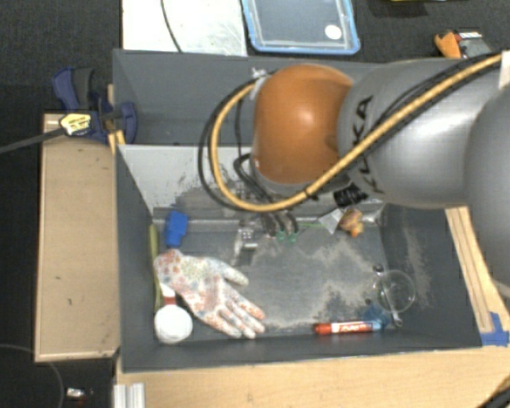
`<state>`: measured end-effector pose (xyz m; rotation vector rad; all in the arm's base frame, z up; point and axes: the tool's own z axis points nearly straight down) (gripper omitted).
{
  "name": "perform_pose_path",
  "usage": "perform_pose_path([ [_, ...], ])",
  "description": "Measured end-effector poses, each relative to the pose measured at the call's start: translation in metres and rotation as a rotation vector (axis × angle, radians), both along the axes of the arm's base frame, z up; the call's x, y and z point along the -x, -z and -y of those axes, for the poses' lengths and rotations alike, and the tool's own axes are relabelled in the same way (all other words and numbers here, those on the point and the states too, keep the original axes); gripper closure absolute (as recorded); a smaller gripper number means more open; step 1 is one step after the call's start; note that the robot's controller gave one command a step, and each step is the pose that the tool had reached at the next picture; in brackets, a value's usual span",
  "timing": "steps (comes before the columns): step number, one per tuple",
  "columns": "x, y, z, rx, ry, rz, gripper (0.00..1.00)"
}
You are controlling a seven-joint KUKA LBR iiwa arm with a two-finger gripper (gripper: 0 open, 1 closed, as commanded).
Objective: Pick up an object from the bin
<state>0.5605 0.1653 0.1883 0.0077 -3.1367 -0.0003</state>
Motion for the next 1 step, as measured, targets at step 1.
perform_pose_path([
  [1,-0.0016,-0.0047,0.001,-0.002,0.005,0.008,0.0],
])
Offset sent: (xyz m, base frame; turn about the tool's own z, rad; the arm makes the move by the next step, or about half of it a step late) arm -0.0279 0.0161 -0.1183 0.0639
